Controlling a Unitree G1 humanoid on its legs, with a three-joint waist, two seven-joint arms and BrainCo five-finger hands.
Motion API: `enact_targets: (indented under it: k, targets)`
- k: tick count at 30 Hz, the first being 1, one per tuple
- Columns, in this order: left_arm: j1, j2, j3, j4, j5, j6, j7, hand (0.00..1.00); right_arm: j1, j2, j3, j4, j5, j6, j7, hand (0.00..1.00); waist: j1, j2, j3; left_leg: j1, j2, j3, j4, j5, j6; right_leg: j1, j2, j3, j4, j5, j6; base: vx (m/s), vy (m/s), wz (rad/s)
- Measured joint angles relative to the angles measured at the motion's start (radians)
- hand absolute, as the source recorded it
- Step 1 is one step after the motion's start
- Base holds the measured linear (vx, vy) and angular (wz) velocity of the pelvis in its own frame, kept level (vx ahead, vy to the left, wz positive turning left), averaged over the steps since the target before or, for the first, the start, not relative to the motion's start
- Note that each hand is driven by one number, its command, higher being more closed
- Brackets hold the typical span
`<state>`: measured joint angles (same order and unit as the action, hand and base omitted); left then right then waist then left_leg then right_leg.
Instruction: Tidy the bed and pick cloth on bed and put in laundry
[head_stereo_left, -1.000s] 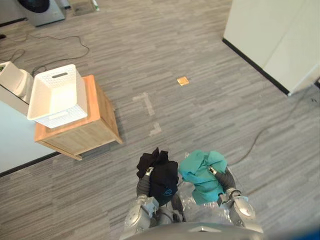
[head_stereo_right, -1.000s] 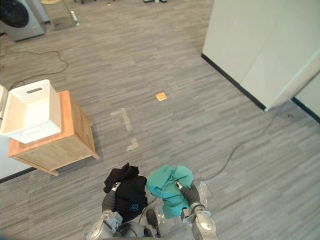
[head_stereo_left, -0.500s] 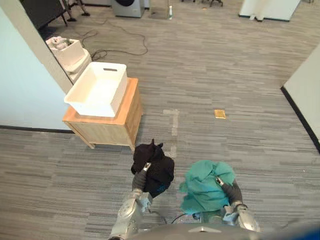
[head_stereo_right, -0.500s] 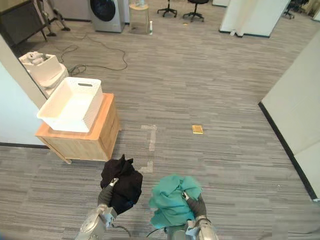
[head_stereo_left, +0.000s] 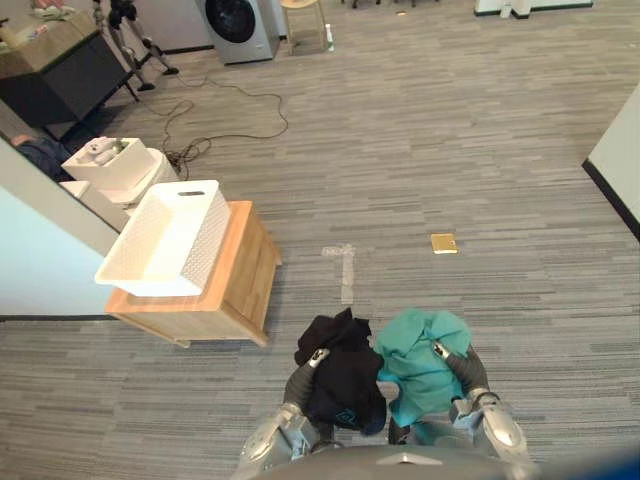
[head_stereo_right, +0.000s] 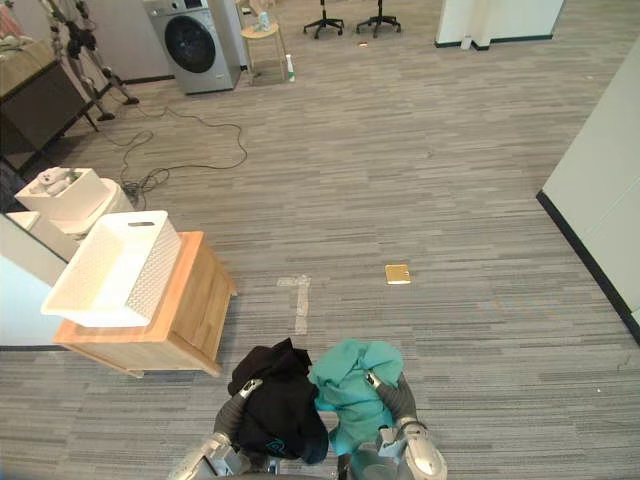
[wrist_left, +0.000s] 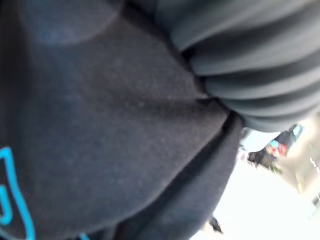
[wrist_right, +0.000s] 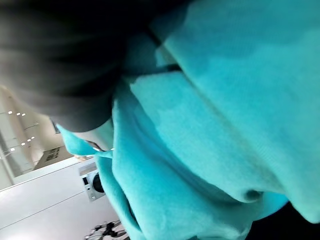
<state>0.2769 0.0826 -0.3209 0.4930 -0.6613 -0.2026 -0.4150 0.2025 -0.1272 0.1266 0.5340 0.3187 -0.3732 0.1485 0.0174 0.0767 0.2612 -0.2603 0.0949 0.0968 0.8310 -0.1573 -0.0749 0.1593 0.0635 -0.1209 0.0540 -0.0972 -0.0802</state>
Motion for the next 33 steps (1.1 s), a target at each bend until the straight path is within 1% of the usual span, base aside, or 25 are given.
enact_targets:
  k: [1,2,4,5,6,7,9,11,12,13,14,15,16,17,18,21,24,25,26,27,28,29,30,32,33]
  targets:
    - [-0.005,-0.006,-0.025,-0.004,-0.026,0.023,-0.002,1.00,0.000,0.000,-0.001,-0.022,0.000,0.009,0.008,1.00,-0.006,-0.008,0.004,0.027,-0.012,0.059,-0.219,0.003,0.005,0.031,-0.003,-0.004,-0.011,-0.005,0.011,0.40,-0.017,0.04]
    - [-0.010,-0.010,-0.032,-0.004,-0.034,0.038,-0.002,1.00,0.000,0.000,-0.001,-0.028,0.000,0.014,0.008,1.00,-0.007,-0.013,0.005,0.050,-0.022,0.095,-0.335,0.017,0.009,0.050,-0.004,-0.007,-0.016,-0.008,0.016,0.50,0.006,0.06]
    - [-0.027,-0.025,-0.071,-0.003,-0.082,0.106,-0.005,1.00,0.018,0.000,-0.002,-0.038,-0.004,0.031,0.006,1.00,-0.010,-0.029,0.010,0.138,-0.069,0.224,-0.651,0.135,0.046,0.113,-0.011,-0.061,-0.050,-0.033,0.054,0.41,0.041,0.05]
    - [-0.027,-0.028,-0.078,-0.002,-0.093,0.122,-0.008,1.00,0.022,0.001,-0.001,-0.044,-0.009,0.033,0.006,1.00,-0.010,-0.028,0.007,0.156,-0.077,0.251,-0.696,0.166,0.055,0.126,-0.011,-0.069,-0.055,-0.045,0.059,0.39,0.073,0.14]
    - [-0.029,-0.029,-0.088,0.003,-0.105,0.144,-0.012,1.00,0.030,0.002,-0.001,-0.052,-0.011,0.034,0.005,1.00,-0.010,-0.027,0.002,0.173,-0.085,0.292,-0.735,0.203,0.081,0.141,-0.011,-0.084,-0.054,-0.068,0.060,0.38,0.097,0.35]
    - [-0.034,-0.027,-0.097,0.024,-0.104,0.162,-0.013,1.00,0.044,0.011,-0.001,-0.044,-0.020,0.045,-0.001,1.00,-0.017,-0.041,-0.015,0.186,-0.111,0.315,-0.757,0.222,0.170,0.153,-0.027,-0.101,-0.044,-0.105,0.071,0.37,0.099,0.39]
    - [-0.058,-0.031,-0.102,0.043,-0.104,0.163,-0.011,1.00,0.044,0.019,0.001,-0.038,-0.029,0.062,-0.008,1.00,-0.023,-0.050,-0.025,0.188,-0.137,0.339,-0.755,0.207,0.192,0.139,-0.054,-0.120,0.011,-0.122,0.094,0.34,0.129,0.47]
    - [-0.058,-0.032,-0.098,0.048,-0.104,0.160,0.004,1.00,0.051,0.031,0.003,-0.035,-0.031,0.073,-0.008,1.00,-0.020,-0.051,-0.033,0.219,-0.145,0.333,-0.762,0.142,0.231,0.098,-0.076,-0.171,0.171,-0.163,0.160,0.36,0.165,0.44]
    - [-0.059,-0.022,-0.096,0.048,-0.102,0.155,0.025,1.00,0.051,0.038,0.008,-0.028,-0.035,0.080,-0.013,1.00,-0.013,-0.069,-0.037,0.252,-0.160,0.314,-0.759,0.110,0.232,0.042,-0.123,-0.200,0.369,-0.183,0.190,0.42,0.143,0.31]
    - [-0.059,-0.006,-0.078,0.046,-0.103,0.150,0.036,1.00,0.048,0.041,0.028,-0.029,-0.041,0.082,-0.019,1.00,-0.007,-0.086,-0.039,0.301,-0.178,0.299,-0.756,0.077,0.232,-0.052,-0.203,-0.234,0.651,-0.142,0.199,0.44,0.118,0.27]
    - [-0.056,-0.009,-0.075,0.045,-0.103,0.146,0.043,1.00,0.049,0.038,0.040,-0.030,-0.046,0.082,-0.023,1.00,-0.005,-0.095,-0.041,0.320,-0.191,0.286,-0.752,0.063,0.233,-0.108,-0.247,-0.239,0.788,-0.115,0.191,0.47,0.095,0.48]
    - [-0.056,0.008,-0.072,0.046,-0.103,0.143,0.065,1.00,0.047,0.037,0.059,-0.038,-0.057,0.082,-0.025,1.00,-0.016,-0.103,-0.045,0.353,-0.201,0.253,-0.736,0.032,0.235,-0.194,-0.314,-0.240,1.013,-0.097,0.175,0.47,0.075,0.85]
    - [-0.050,0.024,-0.071,0.045,-0.103,0.134,0.091,1.00,0.050,0.036,0.069,-0.050,-0.060,0.082,-0.026,1.00,-0.031,-0.097,-0.044,0.393,-0.199,0.204,-0.729,0.013,0.233,-0.248,-0.353,-0.241,1.121,-0.102,0.164,0.46,0.063,1.06]
    - [-0.047,0.034,-0.070,0.045,-0.103,0.128,0.103,1.00,0.056,0.037,0.074,-0.058,-0.060,0.081,-0.026,1.00,-0.034,-0.095,-0.043,0.412,-0.196,0.176,-0.730,0.008,0.233,-0.272,-0.361,-0.237,1.144,-0.108,0.154,0.44,0.010,1.09]
    - [-0.045,0.047,-0.067,0.045,-0.103,0.117,0.119,1.00,0.069,0.036,0.082,-0.073,-0.059,0.080,-0.026,1.00,-0.035,-0.093,-0.042,0.437,-0.190,0.135,-0.731,0.001,0.232,-0.310,-0.366,-0.217,1.146,-0.113,0.145,0.51,-0.077,1.40]
    - [-0.041,0.066,-0.040,0.045,-0.104,0.098,0.153,1.00,0.077,0.036,0.110,-0.088,-0.060,0.079,-0.035,1.00,-0.049,-0.091,-0.034,0.497,-0.168,-0.001,-0.730,-0.005,0.229,-0.378,-0.358,-0.166,0.971,-0.125,0.141,0.41,-0.137,1.48]
    - [-0.041,0.069,-0.024,0.044,-0.107,0.078,0.162,1.00,0.069,0.036,0.132,-0.088,-0.060,0.065,-0.033,1.00,-0.054,-0.083,-0.025,0.513,-0.116,-0.139,-0.699,-0.048,0.182,-0.362,-0.265,-0.071,0.536,-0.103,0.161,0.33,-0.279,1.44]
    - [-0.038,0.074,-0.023,0.043,-0.106,0.074,0.163,1.00,0.067,0.039,0.135,-0.092,-0.059,0.055,-0.031,1.00,-0.050,-0.092,-0.030,0.494,-0.111,-0.192,-0.678,-0.080,0.152,-0.347,-0.233,0.012,0.330,-0.063,0.190,0.34,-0.424,1.66]
    - [-0.031,0.088,-0.028,0.039,-0.105,0.066,0.163,1.00,0.076,0.041,0.135,-0.105,-0.058,0.043,-0.029,1.00,-0.050,-0.124,-0.034,0.483,-0.126,-0.233,-0.661,-0.117,0.125,-0.336,-0.235,0.085,0.196,-0.033,0.226,0.29,-0.401,1.44]
    - [-0.029,0.096,-0.025,0.035,-0.104,0.062,0.166,1.00,0.081,0.041,0.135,-0.107,-0.058,0.040,-0.027,1.00,-0.047,-0.139,-0.029,0.483,-0.132,-0.254,-0.643,-0.136,0.115,-0.328,-0.239,0.100,0.192,0.037,0.222,0.28,-0.425,1.20]
    - [-0.032,0.085,-0.022,0.044,-0.105,0.062,0.177,1.00,0.076,0.028,0.134,-0.106,-0.057,0.040,-0.023,1.00,-0.039,-0.106,-0.027,0.479,-0.107,-0.276,-0.602,-0.172,0.087,-0.316,-0.216,0.092,0.225,0.068,0.180,0.21,-0.339,0.62]
    - [-0.021,0.076,-0.022,0.041,-0.105,0.059,0.181,1.00,0.077,0.012,0.133,-0.107,-0.057,0.039,-0.021,1.00,-0.028,-0.079,-0.037,0.470,-0.081,-0.272,-0.592,-0.183,0.075,-0.319,-0.201,0.072,0.232,0.056,0.168,0.26,-0.371,0.58]
    - [-0.006,0.062,-0.021,0.042,-0.107,0.047,0.182,1.00,0.060,-0.012,0.135,-0.106,-0.057,0.039,-0.018,1.00,-0.018,-0.034,-0.053,0.432,-0.048,-0.262,-0.542,-0.190,0.060,-0.324,-0.184,0.035,0.243,0.031,0.149,0.26,-0.304,0.64]
    - [0.003,0.045,-0.012,0.041,-0.114,0.036,0.182,1.00,0.035,-0.023,0.135,-0.107,-0.057,0.040,-0.015,1.00,-0.027,-0.024,-0.044,0.345,-0.028,-0.194,-0.387,-0.153,0.029,-0.289,-0.196,-0.031,0.230,0.002,0.135,0.24,-0.273,1.04]
    - [0.007,0.037,0.002,0.039,-0.114,0.035,0.181,1.00,0.027,-0.031,0.140,-0.111,-0.058,0.041,-0.015,1.00,-0.024,-0.018,-0.025,0.289,0.001,-0.120,-0.247,-0.098,0.003,-0.208,-0.202,-0.089,0.186,-0.004,0.126,0.19,-0.257,1.31]
